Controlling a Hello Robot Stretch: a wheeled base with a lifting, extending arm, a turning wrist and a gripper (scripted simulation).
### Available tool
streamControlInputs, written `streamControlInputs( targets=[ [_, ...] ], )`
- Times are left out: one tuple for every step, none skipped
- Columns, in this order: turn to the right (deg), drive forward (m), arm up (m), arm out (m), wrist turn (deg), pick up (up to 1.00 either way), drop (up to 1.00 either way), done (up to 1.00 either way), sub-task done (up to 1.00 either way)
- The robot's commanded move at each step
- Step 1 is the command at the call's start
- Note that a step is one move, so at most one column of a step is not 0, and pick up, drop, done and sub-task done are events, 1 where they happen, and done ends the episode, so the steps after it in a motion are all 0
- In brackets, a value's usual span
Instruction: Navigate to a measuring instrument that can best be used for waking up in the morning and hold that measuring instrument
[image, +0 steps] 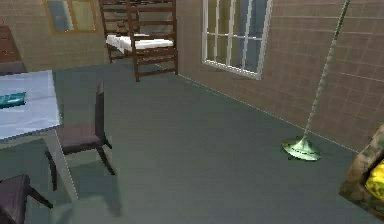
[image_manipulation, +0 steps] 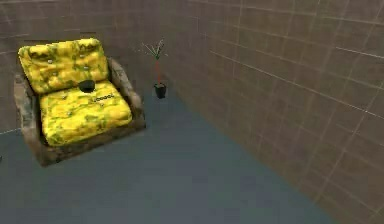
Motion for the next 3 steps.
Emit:
streamControlInputs(
  targets=[
    [0.0,1.00,0.00,0.00,0.0,0.00,0.00,0.00,0.00],
    [-3.0,0.00,0.00,0.00,0.0,0.00,0.00,0.00,0.00],
    [0.0,0.75,0.00,0.00,0.0,0.00,0.00,0.00,0.00]
  ],
)
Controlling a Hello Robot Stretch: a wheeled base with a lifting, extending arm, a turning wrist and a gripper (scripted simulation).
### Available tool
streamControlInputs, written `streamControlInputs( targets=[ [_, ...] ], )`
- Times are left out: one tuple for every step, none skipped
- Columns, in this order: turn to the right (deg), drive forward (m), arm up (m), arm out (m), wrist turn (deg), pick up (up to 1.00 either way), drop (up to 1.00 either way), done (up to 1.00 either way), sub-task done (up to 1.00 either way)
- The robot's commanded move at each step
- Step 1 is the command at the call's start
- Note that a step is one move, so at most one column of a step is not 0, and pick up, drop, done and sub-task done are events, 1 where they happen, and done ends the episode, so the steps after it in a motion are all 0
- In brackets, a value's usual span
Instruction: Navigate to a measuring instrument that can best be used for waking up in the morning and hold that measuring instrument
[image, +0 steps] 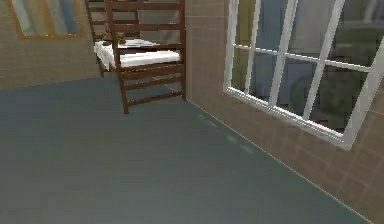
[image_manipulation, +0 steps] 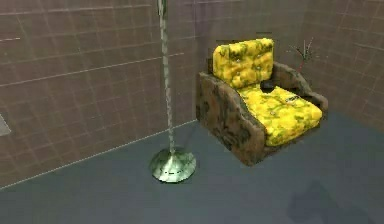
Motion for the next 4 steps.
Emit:
streamControlInputs(
  targets=[
    [-24.0,0.00,0.00,0.00,0.0,0.00,0.00,0.00,0.00],
    [0.0,0.05,0.00,0.00,0.0,0.00,0.00,0.00,0.00],
    [-6.0,0.00,0.00,0.00,0.0,0.00,0.00,0.00,0.00],
    [0.0,0.80,0.00,0.00,0.0,0.00,0.00,0.00,0.00]
  ],
)
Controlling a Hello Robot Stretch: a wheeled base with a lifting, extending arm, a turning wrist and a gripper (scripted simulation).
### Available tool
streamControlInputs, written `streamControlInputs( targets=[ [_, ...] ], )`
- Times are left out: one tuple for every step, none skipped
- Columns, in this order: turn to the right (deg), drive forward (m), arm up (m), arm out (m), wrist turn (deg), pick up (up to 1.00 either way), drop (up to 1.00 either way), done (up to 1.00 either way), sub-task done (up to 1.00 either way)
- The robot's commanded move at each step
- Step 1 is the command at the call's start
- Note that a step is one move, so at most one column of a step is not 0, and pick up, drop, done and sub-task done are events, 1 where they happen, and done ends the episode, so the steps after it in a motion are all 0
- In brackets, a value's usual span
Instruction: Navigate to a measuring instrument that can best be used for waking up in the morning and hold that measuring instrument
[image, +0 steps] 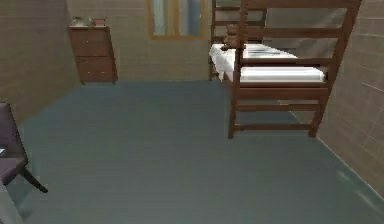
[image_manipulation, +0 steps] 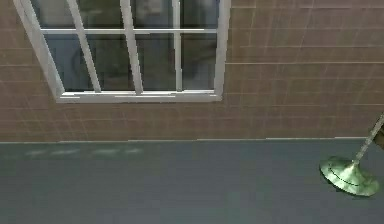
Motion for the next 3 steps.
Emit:
streamControlInputs(
  targets=[
    [-39.0,0.00,0.00,0.00,0.0,0.00,0.00,0.00,0.00],
    [0.0,0.90,0.00,0.00,0.0,0.00,0.00,0.00,0.00],
    [-45.0,0.00,0.00,0.00,0.0,0.00,0.00,0.00,0.00]
  ],
)
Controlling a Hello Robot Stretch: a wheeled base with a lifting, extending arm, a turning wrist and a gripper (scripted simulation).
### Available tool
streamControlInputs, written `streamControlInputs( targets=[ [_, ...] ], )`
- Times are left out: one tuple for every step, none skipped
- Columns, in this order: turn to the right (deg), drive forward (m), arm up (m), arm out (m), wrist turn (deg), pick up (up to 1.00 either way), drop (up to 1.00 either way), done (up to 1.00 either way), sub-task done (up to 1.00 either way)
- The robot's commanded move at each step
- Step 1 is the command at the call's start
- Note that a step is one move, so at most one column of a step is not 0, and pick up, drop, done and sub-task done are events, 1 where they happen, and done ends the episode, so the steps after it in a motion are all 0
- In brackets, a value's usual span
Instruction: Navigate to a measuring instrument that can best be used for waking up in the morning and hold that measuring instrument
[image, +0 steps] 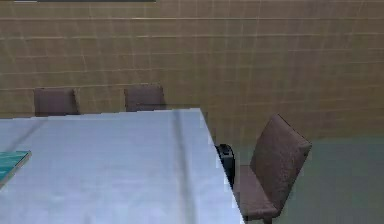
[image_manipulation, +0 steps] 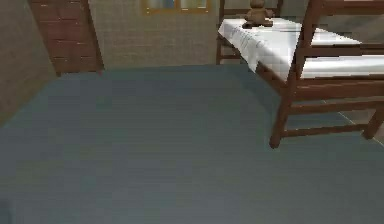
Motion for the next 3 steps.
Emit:
streamControlInputs(
  targets=[
    [-45.0,0.00,0.00,0.00,0.0,0.00,0.00,0.00,0.00],
    [-30.0,0.00,0.00,0.00,0.0,0.00,0.00,0.00,0.00],
    [45.0,0.00,0.00,0.00,0.0,0.00,0.00,0.00,0.00]
  ],
)
